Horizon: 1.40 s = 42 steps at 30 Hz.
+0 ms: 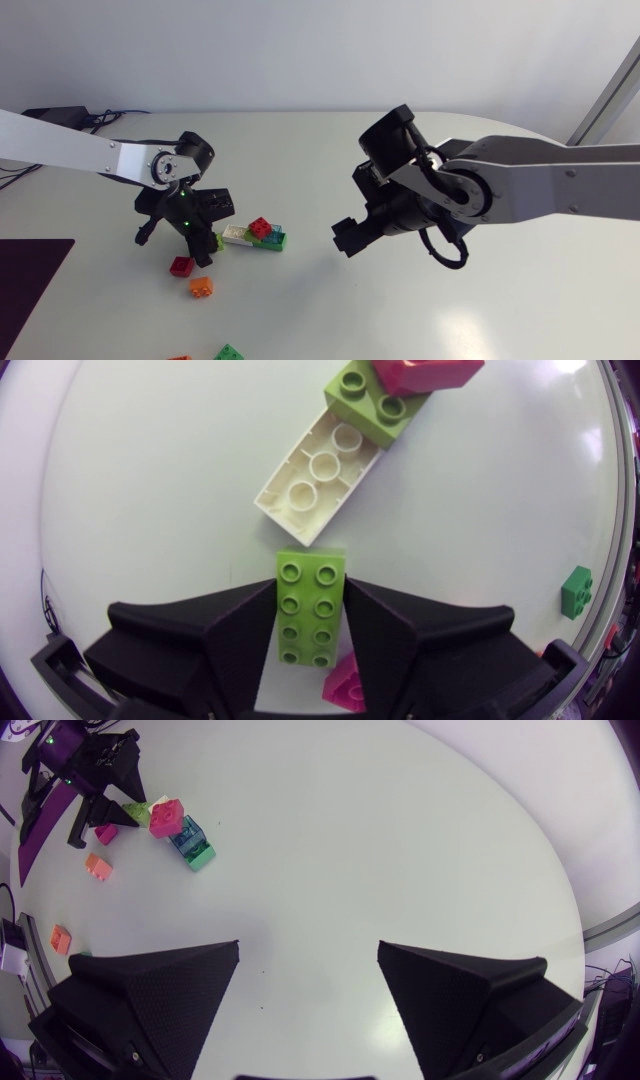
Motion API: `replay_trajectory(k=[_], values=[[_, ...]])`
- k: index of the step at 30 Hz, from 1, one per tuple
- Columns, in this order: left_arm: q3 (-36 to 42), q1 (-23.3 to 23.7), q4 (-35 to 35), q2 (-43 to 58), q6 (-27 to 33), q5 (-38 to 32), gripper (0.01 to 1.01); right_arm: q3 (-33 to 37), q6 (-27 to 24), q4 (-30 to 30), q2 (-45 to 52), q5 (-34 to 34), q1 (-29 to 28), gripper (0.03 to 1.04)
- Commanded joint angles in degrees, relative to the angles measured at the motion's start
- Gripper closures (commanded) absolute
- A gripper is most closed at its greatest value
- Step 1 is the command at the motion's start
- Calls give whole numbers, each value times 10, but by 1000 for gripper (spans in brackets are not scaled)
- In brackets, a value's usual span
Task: Sort duplo bricks by size, large to the right and small to the left
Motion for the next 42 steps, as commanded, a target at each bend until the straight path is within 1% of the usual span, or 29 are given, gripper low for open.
replay_trajectory(k=[1, 6, 10, 14, 17, 18, 21, 24, 26, 28, 31, 33, 35, 38, 42], values=[[-11, 12, -7, -18, -1, 4, 787, -16, -3, 5, 11, 0, -2, 66], [-11, 19, -10, -81, 0, 11, 789, -15, -4, 2, 9, 1, -3, 64], [3, 2, -13, -145, -17, 28, 789, -5, -2, 2, 6, 0, 1, 66], [19, -61, -12, -181, -74, 61, 787, 11, 3, -6, -2, -1, 2, 64], [15, -119, 36, -183, -122, 76, 785, 13, 7, -15, -18, -5, -5, 66], [10, -138, 63, -183, -136, 85, 784, 12, 9, -21, -25, -13, -14, 66], [-18, -192, 150, -193, -171, 92, 780, 9, 18, -22, -47, -56, -47, 66], [-53, -226, 247, -206, -197, 92, 766, 21, 31, -25, -67, -103, -80, 66], [-71, -238, 296, -212, -212, 92, 756, 49, 49, -45, -70, -146, -103, 67], [-81, -246, 312, -213, -215, 92, 754, 76, 75, -57, -70, -233, -146, 67], [-96, -249, 321, -218, -216, 92, 751, 109, 99, -64, -62, -324, -189, 67], [-106, -249, 333, -229, -226, 92, 749, 125, 108, -65, -52, -366, -197, 67], [-111, -249, 345, -239, -231, 92, 741, 126, 111, -66, -41, -395, -192, 67], [-111, -249, 364, -245, -238, 92, 738, 114, 111, -58, -29, -403, -169, 67], [-110, -252, 389, -239, -255, 92, 738, 115, 104, -47, -12, -417, -143, 67]])
